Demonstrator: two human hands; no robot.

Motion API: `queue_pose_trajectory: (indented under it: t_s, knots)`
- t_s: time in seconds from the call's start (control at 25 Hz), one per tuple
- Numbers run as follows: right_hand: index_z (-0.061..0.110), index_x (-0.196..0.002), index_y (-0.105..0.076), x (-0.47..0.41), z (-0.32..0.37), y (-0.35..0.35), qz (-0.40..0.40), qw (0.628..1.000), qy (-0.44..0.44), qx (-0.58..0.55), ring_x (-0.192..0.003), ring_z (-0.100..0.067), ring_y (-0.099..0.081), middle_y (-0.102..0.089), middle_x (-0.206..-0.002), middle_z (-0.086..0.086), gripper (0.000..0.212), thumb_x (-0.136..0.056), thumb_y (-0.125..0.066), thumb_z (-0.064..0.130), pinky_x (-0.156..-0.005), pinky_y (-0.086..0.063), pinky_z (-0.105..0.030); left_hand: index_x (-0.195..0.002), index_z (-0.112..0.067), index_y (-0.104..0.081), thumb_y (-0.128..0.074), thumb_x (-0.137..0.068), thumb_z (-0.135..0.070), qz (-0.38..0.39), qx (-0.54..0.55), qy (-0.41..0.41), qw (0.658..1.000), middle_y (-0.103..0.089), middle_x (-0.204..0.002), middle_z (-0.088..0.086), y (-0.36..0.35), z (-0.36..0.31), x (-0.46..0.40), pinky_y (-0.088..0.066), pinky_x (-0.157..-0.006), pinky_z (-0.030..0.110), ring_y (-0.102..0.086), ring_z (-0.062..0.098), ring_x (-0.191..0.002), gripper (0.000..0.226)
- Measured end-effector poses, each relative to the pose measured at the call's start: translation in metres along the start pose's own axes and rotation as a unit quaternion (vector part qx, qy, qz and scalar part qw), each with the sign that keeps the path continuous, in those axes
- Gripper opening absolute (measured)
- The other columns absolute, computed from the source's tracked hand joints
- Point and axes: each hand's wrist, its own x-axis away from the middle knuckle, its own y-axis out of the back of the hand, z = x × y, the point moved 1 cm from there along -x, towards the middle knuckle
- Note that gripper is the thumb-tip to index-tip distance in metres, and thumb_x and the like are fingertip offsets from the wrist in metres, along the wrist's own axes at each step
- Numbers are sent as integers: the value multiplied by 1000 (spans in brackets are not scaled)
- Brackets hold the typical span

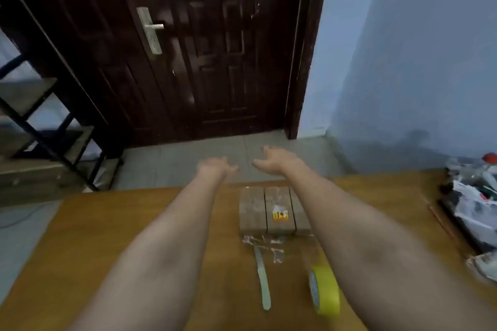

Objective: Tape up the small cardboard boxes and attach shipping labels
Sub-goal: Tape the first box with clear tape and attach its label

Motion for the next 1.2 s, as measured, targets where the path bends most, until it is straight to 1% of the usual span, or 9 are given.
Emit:
queue_pose_trajectory:
  t_s: [0.12,0.24,0.36,0.48,0.64,0.8,1.04,1.12,1.2]
  knots:
    - [16,-144,-40,-12,-6,-50,30,999,-28,1,-132,-29,-44,-44,-147,-9,66,-92,-42,56,-105,-40,-43,-154,-16,-24,-28,-100,-55,60,22,-3,998,-24,-160,11,-56,6,-17,-28,-116,47,-28,32,-145,67]
    - [6,-126,-55,-14,-20,-102,51,997,-48,26,-115,-29,-55,-55,-131,-13,44,-94,-49,37,-90,-50,-38,-154,-8,-22,-27,-103,-47,102,73,-14,992,-17,-161,15,-114,2,-24,-29,-115,47,-22,37,-146,64]
    - [5,-116,-60,-12,-26,-129,68,995,-70,-5,-99,-28,-62,-64,-113,-14,29,-96,-45,20,-81,-54,-38,-148,-7,-34,-26,-106,-38,106,144,-18,984,-29,-154,18,-143,-10,-26,-33,-110,42,-35,36,-137,53]
    - [8,-107,-61,-12,-24,-137,57,997,-58,18,-92,-28,-62,-62,-110,-11,22,-92,-45,11,-72,-53,-36,-139,-4,-46,-20,-107,-27,106,223,0,969,-44,-143,21,-162,-16,-32,-38,-106,42,-45,37,-125,47]
    - [6,-101,-64,-17,-24,-141,28,998,-59,12,-91,-27,-62,-61,-105,-11,19,-91,-48,11,-75,-54,-36,-113,-3,-63,-37,-104,-24,61,403,65,911,-63,-115,16,-178,-21,-35,-47,-79,37,-58,30,-93,35]
    - [6,-99,-64,-20,-24,-142,4,991,-98,-89,-87,-27,-64,-65,-95,-12,18,-93,-50,16,-66,-51,-33,-130,-7,-53,-44,-103,-24,60,524,107,843,-60,-126,12,-180,-24,-33,-46,-80,33,-58,30,-109,33]
    - [9,-103,-68,-15,-13,-147,-44,949,-118,-290,-82,-24,-62,-67,-86,-6,19,-89,-56,15,-64,-49,-30,-130,-8,-46,-50,-101,-25,5,585,121,802,-57,-123,10,-171,-9,-15,-41,-58,24,-52,21,-96,33]
    - [10,-111,-67,-5,-11,-149,-52,943,-98,-314,-77,-18,-58,-62,-78,2,24,-90,-56,15,-59,-44,-28,-124,-7,-47,-57,-98,-26,1,599,116,792,-57,-120,10,-173,3,-2,-44,-65,26,-54,22,-99,34]
    - [9,-115,-66,12,-11,-159,-47,942,-75,-325,-83,-20,-60,-67,-88,-3,28,-90,-56,16,-69,-50,-32,-116,-8,-47,-64,-94,-25,6,619,118,777,-57,-119,10,-182,17,21,-46,-77,33,-55,24,-101,33]
